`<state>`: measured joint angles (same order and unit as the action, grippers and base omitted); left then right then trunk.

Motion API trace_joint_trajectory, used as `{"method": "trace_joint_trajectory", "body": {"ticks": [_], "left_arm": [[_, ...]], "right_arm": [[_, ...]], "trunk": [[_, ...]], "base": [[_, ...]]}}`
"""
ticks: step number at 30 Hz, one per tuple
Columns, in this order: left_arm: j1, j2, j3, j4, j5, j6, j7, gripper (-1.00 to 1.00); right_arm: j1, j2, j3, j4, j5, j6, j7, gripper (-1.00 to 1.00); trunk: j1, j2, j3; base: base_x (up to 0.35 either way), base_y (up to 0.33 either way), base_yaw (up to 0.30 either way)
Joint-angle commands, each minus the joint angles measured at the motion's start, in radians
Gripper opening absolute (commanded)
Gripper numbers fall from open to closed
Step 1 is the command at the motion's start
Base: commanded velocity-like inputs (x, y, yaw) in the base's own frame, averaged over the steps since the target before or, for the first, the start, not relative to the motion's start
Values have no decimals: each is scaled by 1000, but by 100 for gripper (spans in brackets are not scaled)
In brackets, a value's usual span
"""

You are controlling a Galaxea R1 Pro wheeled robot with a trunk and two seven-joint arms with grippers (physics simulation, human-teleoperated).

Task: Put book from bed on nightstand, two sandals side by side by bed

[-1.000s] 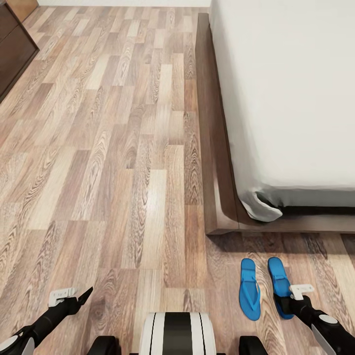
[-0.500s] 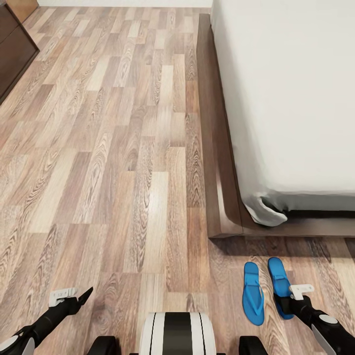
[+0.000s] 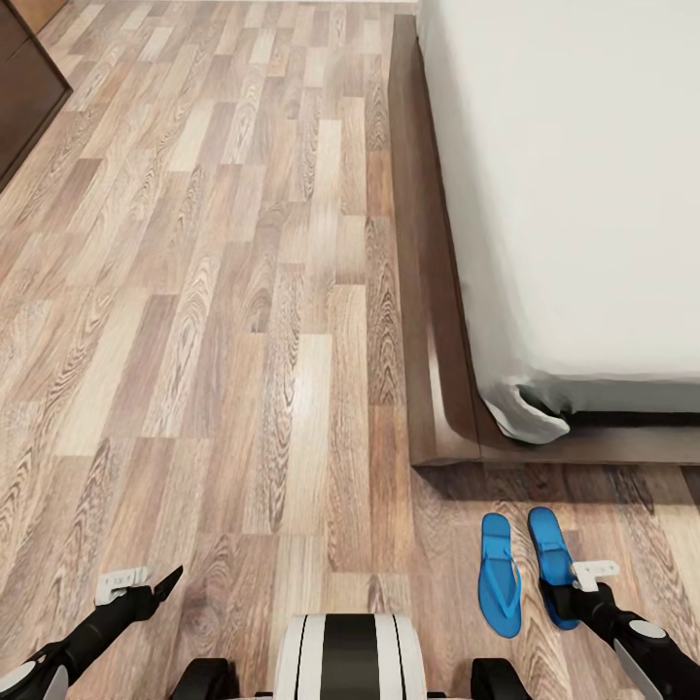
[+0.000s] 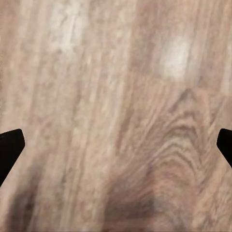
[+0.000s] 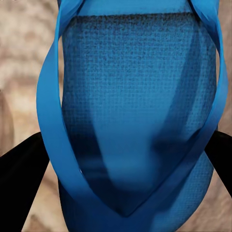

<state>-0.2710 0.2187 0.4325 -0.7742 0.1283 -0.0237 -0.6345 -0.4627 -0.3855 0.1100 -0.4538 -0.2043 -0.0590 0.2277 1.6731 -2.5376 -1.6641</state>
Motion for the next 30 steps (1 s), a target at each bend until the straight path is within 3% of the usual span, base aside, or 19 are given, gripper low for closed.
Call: {"method": "trace_joint_trajectory", "body": {"ticks": [1, 6, 16, 21, 27, 30], "left_arm": [[0, 0, 2, 1, 4, -1, -5, 100], [0, 0, 2, 1, 4, 0, -5, 100], [0, 0, 2, 1, 4, 0, -5, 100], [0, 0, 2, 1, 4, 0, -5, 100], [0, 0, 2, 1, 4, 0, -5, 100], [0, 0, 2, 1, 4, 1, -5, 100]], "right_arm": [[-1, -1, 7, 1, -10, -4, 1, -100], [-1, -1, 7, 2, -10, -4, 1, -100], [-1, -1, 7, 1, -10, -4, 1, -100], [-1, -1, 7, 2, -10, -4, 1, -100], [-1, -2, 7, 1, -10, -4, 1, -100], [-1, -1, 7, 1, -10, -4, 1, -100]], "trunk": [[0, 0, 0], [1, -1, -12], [1, -1, -12], [3, -2, -31], [3, -2, -31], [5, -3, -43]], "base": [[0, 0, 0], [0, 0, 0], [0, 0, 0], [0, 0, 0], [0, 0, 0], [0, 0, 0]]}}
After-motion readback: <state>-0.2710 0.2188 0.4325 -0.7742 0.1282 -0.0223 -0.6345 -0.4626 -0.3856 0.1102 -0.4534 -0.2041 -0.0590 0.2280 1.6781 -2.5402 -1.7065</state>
